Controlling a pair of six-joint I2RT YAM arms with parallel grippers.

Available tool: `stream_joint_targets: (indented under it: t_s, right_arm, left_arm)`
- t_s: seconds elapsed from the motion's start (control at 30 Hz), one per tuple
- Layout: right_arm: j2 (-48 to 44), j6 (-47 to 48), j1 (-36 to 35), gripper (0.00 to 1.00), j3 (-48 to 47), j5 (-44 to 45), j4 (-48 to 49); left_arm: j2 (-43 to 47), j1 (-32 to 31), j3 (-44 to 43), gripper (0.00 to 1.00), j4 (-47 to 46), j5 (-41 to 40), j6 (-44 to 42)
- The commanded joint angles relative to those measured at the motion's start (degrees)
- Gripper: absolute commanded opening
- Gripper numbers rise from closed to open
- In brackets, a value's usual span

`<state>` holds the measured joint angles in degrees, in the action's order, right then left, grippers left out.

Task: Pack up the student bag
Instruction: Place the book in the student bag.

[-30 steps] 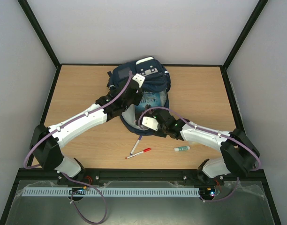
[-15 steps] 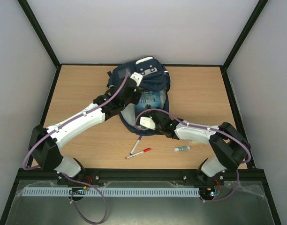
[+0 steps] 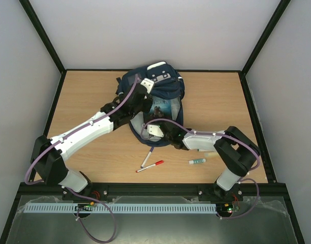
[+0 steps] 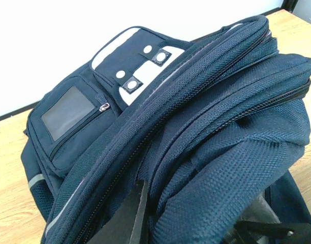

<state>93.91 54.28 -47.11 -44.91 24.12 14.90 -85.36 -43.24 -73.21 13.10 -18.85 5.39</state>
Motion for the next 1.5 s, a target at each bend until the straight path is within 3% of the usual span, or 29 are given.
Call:
stream_joint_targets:
  t_s: [0.0, 0.17, 0.37, 0.53, 1.13, 1.33, 1.47]
  right_arm:
    - [3.2, 6.6, 0.2, 0.3, -2.0, 4.2, 10.7]
    - [5.2, 11.2, 0.2, 0.29, -3.2, 5.4, 15.8]
    - [2.2, 12.6, 0.0, 0.29, -6.1, 1.8, 7.0]
    - [1.4, 18.0, 0.5, 0.28, -4.5, 3.3, 11.8]
    - [14.8, 15.5, 7.7, 0.25, -17.5, 3.5, 19.5]
    - [14.9, 10.8, 7.7, 0.27, -17.7, 3.5, 17.8]
    - [10.2, 6.9, 7.6, 0.29, -14.0, 2.2, 14.6]
  left_arm:
    - [3.3, 0.9, -1.1, 0.04, -5.5, 1.0, 2.3]
    - [3.4, 1.4, -1.1, 0.04, -5.5, 2.0, 2.7]
    - [3.4, 2.4, -1.2, 0.04, -5.4, 3.7, 3.4]
    - [3.4, 3.5, -1.2, 0.04, -5.4, 5.7, 4.6]
    - [3.3, 5.2, -1.3, 0.05, -5.6, 9.3, 6.0]
    - [3.2, 5.8, -1.3, 0.06, -5.7, 10.2, 6.5]
    - [3.0, 6.3, -1.3, 0.06, -5.7, 10.9, 6.9]
